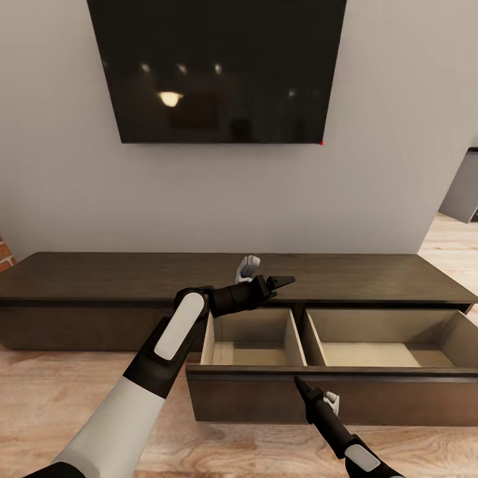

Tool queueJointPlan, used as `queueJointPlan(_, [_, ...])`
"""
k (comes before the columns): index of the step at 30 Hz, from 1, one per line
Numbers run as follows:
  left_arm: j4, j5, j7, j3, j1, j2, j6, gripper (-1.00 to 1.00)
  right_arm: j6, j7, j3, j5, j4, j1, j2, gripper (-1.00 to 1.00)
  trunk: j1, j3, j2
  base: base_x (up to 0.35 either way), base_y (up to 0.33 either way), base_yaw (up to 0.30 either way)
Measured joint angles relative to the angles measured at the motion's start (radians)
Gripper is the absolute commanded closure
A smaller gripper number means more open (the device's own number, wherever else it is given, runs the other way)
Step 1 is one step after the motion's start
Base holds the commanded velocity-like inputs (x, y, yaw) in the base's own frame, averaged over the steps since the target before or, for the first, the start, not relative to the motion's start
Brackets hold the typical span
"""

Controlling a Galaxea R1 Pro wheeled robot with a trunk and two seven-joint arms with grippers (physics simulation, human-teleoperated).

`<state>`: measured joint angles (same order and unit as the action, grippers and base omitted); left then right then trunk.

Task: Place each of the two pumpkins and all three candles from the living room inside a cabinet in the living room (use any cabinet), then make sure every cabinet is closed, and position the cauldron so it is next to a table in the living room.

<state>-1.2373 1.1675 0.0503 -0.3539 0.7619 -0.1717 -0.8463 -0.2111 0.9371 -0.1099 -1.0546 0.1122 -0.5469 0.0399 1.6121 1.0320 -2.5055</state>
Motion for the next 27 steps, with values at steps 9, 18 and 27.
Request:
queueJointPlan(9, [0.000, 0.000, 0.000, 0.000, 0.000, 0.000, 0.000, -1.00, -0.006, 0.051, -0.002, -0.007, 0.002, 0.029, 0.000, -1.00, 0.000, 0.000, 0.000, 0.000, 0.000, 0.000])
queueJointPlan(18, [0.000, 0.000, 0.000, 0.000, 0.000, 0.000, 0.000, -1.00, -0.007, 0.051, -0.002, -0.007, 0.002, 0.029, 0.000, -1.00, 0.000, 0.000, 0.000, -0.003, 0.000, 0.000])
queueJointPlan(27, [0.000, 0.000, 0.000, 0.000, 0.000, 0.000, 0.000, -1.00, -0.010, 0.039, 0.001, -0.003, 0.001, 0.029, 0.000, -1.00, 0.000, 0.000, 0.000, -0.188, 0.000, 0.000])
